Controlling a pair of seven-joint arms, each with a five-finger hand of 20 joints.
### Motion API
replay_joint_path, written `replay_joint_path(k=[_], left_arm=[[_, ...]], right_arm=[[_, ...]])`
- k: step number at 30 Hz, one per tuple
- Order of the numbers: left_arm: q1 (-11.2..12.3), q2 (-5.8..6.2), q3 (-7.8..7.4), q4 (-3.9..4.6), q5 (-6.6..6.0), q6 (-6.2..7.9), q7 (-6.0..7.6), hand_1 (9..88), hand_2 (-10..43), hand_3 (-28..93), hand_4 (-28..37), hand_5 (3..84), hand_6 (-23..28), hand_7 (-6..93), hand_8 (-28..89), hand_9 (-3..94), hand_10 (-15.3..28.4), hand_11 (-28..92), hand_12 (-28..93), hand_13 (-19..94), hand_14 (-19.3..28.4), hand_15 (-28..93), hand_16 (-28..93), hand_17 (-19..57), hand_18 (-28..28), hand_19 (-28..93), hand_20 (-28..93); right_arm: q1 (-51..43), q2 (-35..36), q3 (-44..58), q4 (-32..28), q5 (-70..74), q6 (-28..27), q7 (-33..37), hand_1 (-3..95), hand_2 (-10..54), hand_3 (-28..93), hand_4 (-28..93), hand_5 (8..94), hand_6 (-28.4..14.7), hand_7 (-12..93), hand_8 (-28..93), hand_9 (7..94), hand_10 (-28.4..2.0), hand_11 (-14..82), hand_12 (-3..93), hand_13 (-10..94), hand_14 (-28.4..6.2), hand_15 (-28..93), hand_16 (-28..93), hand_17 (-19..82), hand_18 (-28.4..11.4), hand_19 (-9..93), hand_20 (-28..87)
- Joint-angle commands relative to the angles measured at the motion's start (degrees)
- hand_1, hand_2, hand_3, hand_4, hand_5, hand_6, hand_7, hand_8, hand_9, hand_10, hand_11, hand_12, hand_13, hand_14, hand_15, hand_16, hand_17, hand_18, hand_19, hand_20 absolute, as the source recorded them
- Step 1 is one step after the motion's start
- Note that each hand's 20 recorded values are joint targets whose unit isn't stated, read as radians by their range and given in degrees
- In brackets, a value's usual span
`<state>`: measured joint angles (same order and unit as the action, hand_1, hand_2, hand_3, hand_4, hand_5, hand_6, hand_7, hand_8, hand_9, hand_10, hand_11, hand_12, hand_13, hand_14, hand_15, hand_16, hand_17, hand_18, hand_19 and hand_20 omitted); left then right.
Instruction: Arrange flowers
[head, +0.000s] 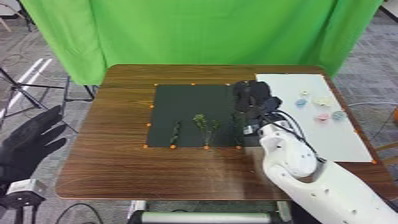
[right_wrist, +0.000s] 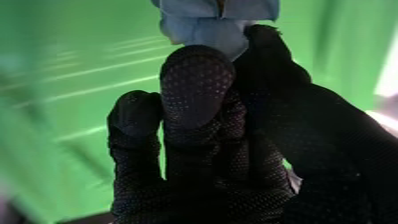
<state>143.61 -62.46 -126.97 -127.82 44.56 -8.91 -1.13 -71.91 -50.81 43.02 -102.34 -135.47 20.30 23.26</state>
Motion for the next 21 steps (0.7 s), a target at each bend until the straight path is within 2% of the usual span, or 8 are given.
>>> replay_joint_path(k=[1,2,5,6,7,10,16,21], left_arm=[[-0.2,1.54,-0.21,0.23,-0.46,1.22,0.34,24.5,-7.4,68,-26.8,20.5,0.4,16.1,-8,15.3,7.7,5,24,11,10.5,8,11,-13.2,17.6,32,10],[-0.2,1.56,-0.29,0.25,-0.56,1.35,0.12,24.3,-7.6,68,-26.8,20.5,0.4,16.1,-8,15.3,7.7,5,24,11,10.5,8,12,-13.2,17.5,32,10],[0.0,1.99,0.07,0.08,-0.54,2.38,0.64,24.3,-7.7,68,-27.1,20.5,0.4,16.1,-8,15.3,7.7,5,24,11,10.4,7,12,-13.1,17.5,31,10],[0.0,2.04,0.13,0.01,-0.53,2.43,0.78,24.3,-7.6,68,-27.1,20.5,0.4,16.1,-8,15.3,7.7,5,24,11,10.4,7,12,-13.0,17.5,31,10],[-0.4,2.25,0.12,0.45,-0.56,1.95,0.6,24.3,-7.6,68,-27.1,20.5,0.4,16.1,-8,15.3,7.7,5,24,11,10.4,7,12,-13.0,17.5,31,10],[-1.3,3.11,0.63,0.48,-0.62,2.14,0.22,24.3,-7.5,68,-27.1,20.4,0.4,16.0,-8,15.3,7.7,5,24,11,10.4,7,12,-13.1,17.5,31,10],[-2.7,4.86,1.34,1.17,-0.77,2.16,-0.5,24.4,-7.4,67,-27.1,20.4,0.5,15.9,-8,15.3,7.7,5,24,11,10.3,7,12,-13.0,17.5,31,10],[-3.4,5.36,1.89,1.45,-0.86,1.83,-0.99,24.3,-7.4,67,-27.0,20.4,0.4,16.0,-8,15.3,7.7,5,24,11,10.3,7,12,-13.0,17.4,31,10]], right_arm=[[10.0,-16.2,-9.4,1.2,-1.8,-4.8,-5.5,54.5,-9.5,85,-28,67.8,0.7,53,8,79.9,-7.2,25.6,56.7,81,0.4,49,47,36,-19.3,83,55],[10.9,-16.8,-10.7,1.5,-2.0,-6.3,-5.4,54.4,-9.5,85,-28,67.9,0.7,53,8,79.8,-7.2,25.7,56.8,81,0.4,49,47,36,-19.3,83,55],[13.0,-18.6,-13.9,3.9,-2.2,-8.3,-6.9,54.4,-9.5,85,-28,67.6,0.8,53,8,79.7,-7.0,25.8,56.7,81,0.4,49,47,36,-19.3,83,55],[14.1,-19.1,-15.6,5.3,-2.0,-6.9,-7.2,54.4,-9.5,85,-28,67.6,0.9,54,8,79.7,-6.9,25.8,56.7,81,0.7,50,48,36,-19.4,84,55],[14.7,-19.9,-16.7,6.4,-2.9,-8.1,-6.8,54.4,-9.5,85,-28,67.6,0.9,54,8,79.8,-6.9,25.8,56.6,81,0.7,50,48,36,-19.4,84,55],[16.7,-21.1,-19.5,9.3,-3.7,-9.4,-6.7,54.4,-9.5,85,-28,67.6,0.8,54,7,79.8,-7.0,25.8,56.4,80,0.6,51,48,36,-19.4,84,55],[18.4,-23.2,-23.2,14.4,-6.3,-10.1,-5.8,54.4,-9.5,84,-28,67.4,0.9,54,7,79.8,-7.0,25.8,56.3,80,0.5,52,48,36,-19.2,84,55],[19.1,-23.7,-24.8,16.3,-7.3,-10.9,-3.8,54.6,-9.5,84,-28,67.3,1.0,54,6,80.0,-6.9,25.5,55.9,80,0.5,53,48,36,-19.2,83,55]])
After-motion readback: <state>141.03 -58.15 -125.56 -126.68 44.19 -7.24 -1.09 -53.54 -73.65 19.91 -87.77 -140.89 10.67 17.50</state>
